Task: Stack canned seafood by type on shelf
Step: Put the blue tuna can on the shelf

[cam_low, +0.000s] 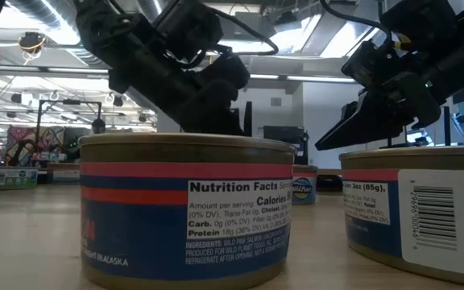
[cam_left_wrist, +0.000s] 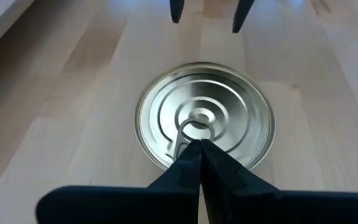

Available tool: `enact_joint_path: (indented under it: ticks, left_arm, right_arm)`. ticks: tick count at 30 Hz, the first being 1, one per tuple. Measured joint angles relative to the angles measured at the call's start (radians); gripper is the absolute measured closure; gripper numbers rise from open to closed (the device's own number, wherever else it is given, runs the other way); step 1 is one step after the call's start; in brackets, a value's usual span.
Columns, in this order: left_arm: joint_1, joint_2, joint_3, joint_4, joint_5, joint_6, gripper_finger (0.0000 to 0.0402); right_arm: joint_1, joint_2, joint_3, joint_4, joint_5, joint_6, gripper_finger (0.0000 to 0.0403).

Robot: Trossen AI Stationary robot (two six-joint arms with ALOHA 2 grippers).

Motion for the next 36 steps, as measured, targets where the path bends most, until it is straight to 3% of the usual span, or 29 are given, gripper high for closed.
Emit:
enact_joint_path:
  ticks: [17, 29, 36]
  left_arm:
    - [0.002, -0.018, -0.030, -0.089, -0.009, 0.000, 0.0400]
    - [0.002, -0.014, -0.176, 0.195, -0.007, -0.026, 0.0398]
    - [0.002, -0.014, -0.193, 0.216, -0.006, -0.042, 0.0400]
  right_arm:
    - [0.000, 0.000, 0.000, -0.020, -0.033, -0.065, 0.0217]
    - [0.001, 0.005, 0.000, 0.001, -0.034, -0.138, 0.0217]
    - [0.000, 0.058, 0.000, 0.064, -0.034, -0.189, 0.0217]
